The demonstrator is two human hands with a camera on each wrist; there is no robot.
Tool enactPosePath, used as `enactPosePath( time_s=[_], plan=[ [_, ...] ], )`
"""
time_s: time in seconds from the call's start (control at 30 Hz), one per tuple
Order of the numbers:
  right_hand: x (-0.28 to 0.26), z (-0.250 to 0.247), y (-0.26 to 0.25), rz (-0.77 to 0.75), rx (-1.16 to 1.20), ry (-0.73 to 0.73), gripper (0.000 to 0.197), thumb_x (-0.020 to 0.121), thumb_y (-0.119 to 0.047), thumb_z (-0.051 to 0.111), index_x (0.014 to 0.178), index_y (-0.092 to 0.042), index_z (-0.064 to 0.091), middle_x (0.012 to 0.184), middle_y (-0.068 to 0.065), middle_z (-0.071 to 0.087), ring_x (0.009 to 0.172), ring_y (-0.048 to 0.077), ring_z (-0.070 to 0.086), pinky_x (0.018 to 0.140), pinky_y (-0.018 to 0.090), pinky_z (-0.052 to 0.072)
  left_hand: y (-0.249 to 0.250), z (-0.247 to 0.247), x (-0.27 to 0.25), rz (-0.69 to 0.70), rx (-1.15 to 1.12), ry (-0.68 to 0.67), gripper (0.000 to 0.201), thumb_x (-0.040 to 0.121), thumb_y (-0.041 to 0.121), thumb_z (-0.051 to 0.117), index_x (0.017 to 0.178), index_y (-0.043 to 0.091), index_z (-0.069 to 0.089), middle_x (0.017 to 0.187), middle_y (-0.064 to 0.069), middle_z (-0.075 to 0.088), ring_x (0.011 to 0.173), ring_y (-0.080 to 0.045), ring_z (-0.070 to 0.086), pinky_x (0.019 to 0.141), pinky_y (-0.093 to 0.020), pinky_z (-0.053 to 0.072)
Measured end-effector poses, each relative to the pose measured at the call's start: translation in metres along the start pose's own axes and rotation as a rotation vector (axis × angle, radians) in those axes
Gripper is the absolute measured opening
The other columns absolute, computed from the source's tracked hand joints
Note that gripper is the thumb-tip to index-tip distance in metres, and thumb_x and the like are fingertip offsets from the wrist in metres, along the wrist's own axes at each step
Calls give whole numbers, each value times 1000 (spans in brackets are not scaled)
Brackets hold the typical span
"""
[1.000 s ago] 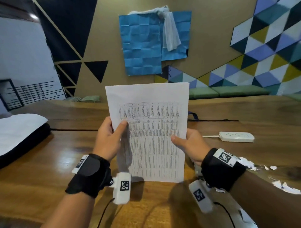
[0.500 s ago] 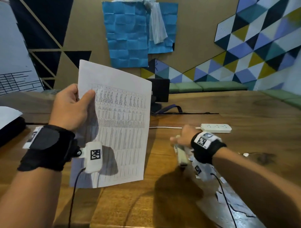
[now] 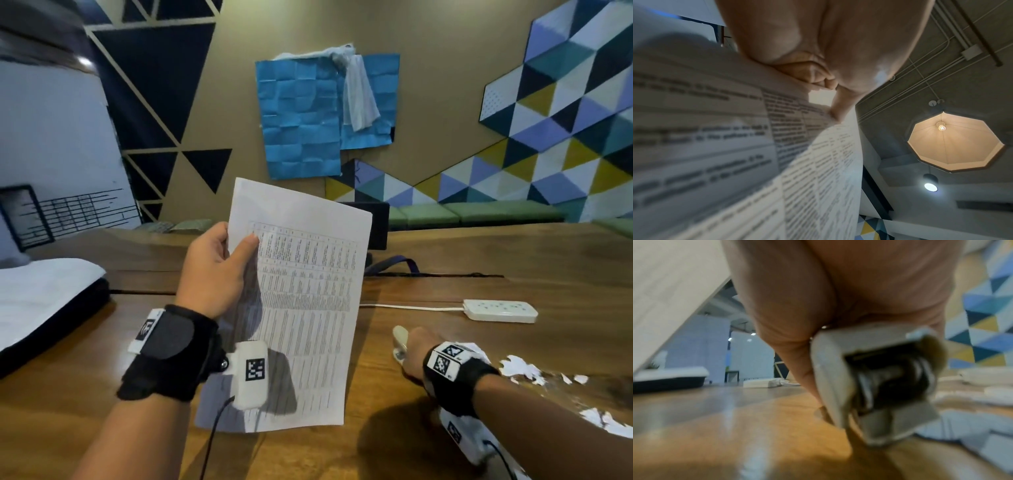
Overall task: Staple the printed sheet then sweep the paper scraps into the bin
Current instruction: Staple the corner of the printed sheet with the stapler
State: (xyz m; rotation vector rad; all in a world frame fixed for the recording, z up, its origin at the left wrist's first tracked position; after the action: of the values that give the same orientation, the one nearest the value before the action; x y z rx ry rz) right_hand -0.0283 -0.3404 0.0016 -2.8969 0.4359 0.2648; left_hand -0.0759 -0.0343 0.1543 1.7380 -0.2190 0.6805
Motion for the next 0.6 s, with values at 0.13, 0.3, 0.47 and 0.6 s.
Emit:
enactPosePath(
  time_s=[0.13,0.3,0.47,0.6],
  plan=[
    [-2,-6,9,-1,247,-76,45,84,-17,69,126,-7,57,115,11,67,99,25,64,77,32,52,-1,0,-1,2,-18,-13,11,97,15,60,102,19,68,105,-3,77,100,-20,73,91,-49,56],
    [-10,-58,14,-148,936,12,49,85,-36,72,123,-13,51,88,12,64,63,27,67,63,40,60,3,5,-3,7,-50,-64,13,98,12,59,107,18,67,109,-1,77,104,-18,72,95,-46,54],
    [-70,-171,-6,-535,880,440,57,89,-61,50,81,-7,63,67,17,65,54,32,62,63,45,54,14,19,-7,36,-85,-108,14,97,11,58,106,18,66,107,1,77,101,-13,73,87,-34,57],
    [-102,-231,-31,-741,523,674,69,84,-77,27,87,-14,57,73,5,63,65,24,63,56,34,46,24,30,-14,64,-88,-144,14,97,11,58,109,9,65,105,2,77,98,-11,73,80,-27,59]
  ],
)
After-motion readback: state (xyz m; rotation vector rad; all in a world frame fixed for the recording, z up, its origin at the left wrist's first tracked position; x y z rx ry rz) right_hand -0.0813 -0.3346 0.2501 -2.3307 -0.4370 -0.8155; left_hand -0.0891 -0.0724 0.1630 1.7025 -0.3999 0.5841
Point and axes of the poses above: each hand's wrist, its own x-axis towards the middle knuckle, its own z-axis out of the palm, y = z × x, the point moved 4 cm from there along x, towards the middle knuckle
